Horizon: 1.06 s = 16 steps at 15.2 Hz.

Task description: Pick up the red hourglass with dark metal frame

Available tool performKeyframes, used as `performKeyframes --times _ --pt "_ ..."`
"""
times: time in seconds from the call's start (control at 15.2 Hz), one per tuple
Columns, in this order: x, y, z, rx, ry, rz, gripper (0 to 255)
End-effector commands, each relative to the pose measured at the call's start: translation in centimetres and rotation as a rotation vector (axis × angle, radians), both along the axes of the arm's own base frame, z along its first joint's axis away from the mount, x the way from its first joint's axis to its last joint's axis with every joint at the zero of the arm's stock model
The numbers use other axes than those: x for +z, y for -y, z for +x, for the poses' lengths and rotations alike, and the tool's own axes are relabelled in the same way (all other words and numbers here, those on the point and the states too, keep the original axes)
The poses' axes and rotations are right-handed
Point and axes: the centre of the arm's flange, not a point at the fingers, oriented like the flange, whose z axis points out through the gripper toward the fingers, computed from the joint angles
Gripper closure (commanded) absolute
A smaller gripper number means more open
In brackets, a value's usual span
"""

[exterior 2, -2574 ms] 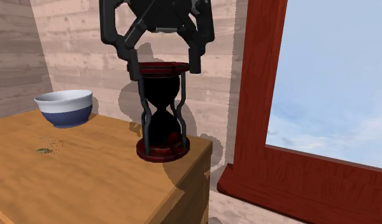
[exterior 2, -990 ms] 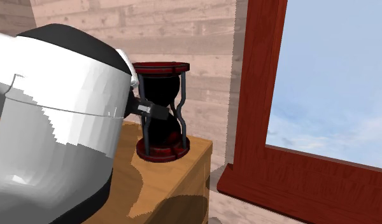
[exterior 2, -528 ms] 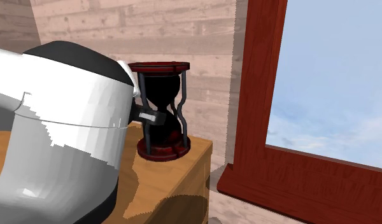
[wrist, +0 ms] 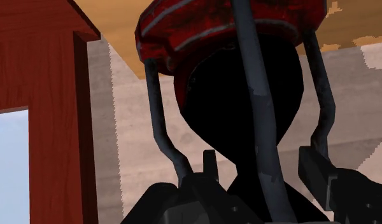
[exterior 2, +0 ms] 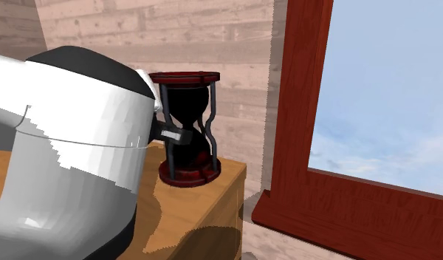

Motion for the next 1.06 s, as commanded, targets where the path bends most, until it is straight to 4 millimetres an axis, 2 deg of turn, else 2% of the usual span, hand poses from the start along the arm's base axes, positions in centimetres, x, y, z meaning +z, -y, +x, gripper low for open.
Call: performKeyframes --times 0.0,0.86,0.99 --pt "0.8 -0.1 0.0 0.001 0.0 0.0 255" --pt "7.6 -0.1 0.0 0.001 0.0 0.0 255" --pt "7.7 -0.1 0.0 0.001 0.0 0.0 255"
